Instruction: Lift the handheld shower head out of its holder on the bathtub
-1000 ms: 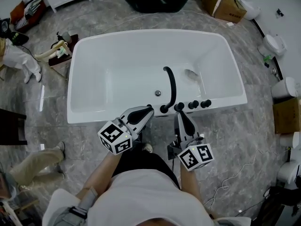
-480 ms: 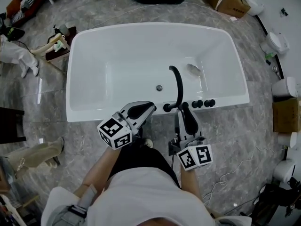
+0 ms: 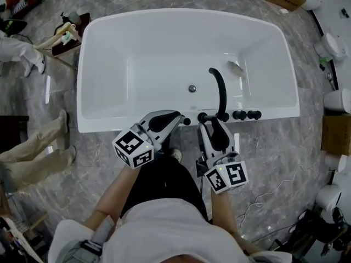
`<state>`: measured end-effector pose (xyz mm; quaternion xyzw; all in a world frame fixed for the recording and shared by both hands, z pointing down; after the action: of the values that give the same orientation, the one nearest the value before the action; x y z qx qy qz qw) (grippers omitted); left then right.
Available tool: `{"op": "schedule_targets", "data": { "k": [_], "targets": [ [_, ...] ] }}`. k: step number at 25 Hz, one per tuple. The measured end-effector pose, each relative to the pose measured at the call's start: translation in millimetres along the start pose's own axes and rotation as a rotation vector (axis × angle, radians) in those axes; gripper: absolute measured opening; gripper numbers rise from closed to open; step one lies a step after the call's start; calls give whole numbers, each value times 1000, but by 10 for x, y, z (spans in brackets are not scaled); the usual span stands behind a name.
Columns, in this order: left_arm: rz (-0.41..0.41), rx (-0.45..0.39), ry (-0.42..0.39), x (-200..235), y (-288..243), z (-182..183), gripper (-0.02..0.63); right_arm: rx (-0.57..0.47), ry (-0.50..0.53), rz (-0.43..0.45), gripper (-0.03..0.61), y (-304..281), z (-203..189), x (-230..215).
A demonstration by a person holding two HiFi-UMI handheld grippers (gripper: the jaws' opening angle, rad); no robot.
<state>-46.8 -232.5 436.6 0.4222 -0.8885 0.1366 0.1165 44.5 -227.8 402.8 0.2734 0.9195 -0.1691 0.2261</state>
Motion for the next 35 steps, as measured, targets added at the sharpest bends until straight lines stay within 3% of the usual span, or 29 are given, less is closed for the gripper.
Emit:
{"op": "schedule_targets", "data": {
  "k": [9, 24, 28, 33, 35],
  "targets": [
    [11, 20, 4, 231, -39, -217, 20, 90, 80, 12, 172, -187, -386, -83],
    [22, 75, 98, 391, -31, -819, 20, 225, 180, 10, 172, -425, -1048, -261],
    [16, 90, 104, 451, -34, -924, 20, 266, 255, -3, 173, -470, -1201, -307],
    [10, 91, 129, 520, -63, -1066, 20, 288, 252, -11, 184, -544, -1365, -376],
    [9, 94, 143, 547, -72, -1137, 20, 306, 305, -15, 186, -570, -1429, -409]
  ]
}}
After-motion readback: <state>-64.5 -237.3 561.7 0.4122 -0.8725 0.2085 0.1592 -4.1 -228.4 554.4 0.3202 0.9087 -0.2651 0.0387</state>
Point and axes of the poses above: the fingertips, and each gripper's own axes: y backward along the fingers, x to its left, z out of its top, the point moved 1 cm from there along y, backward along the fingers, and after that the axes turned 9 degrees about -y, right-handed, at the moved point
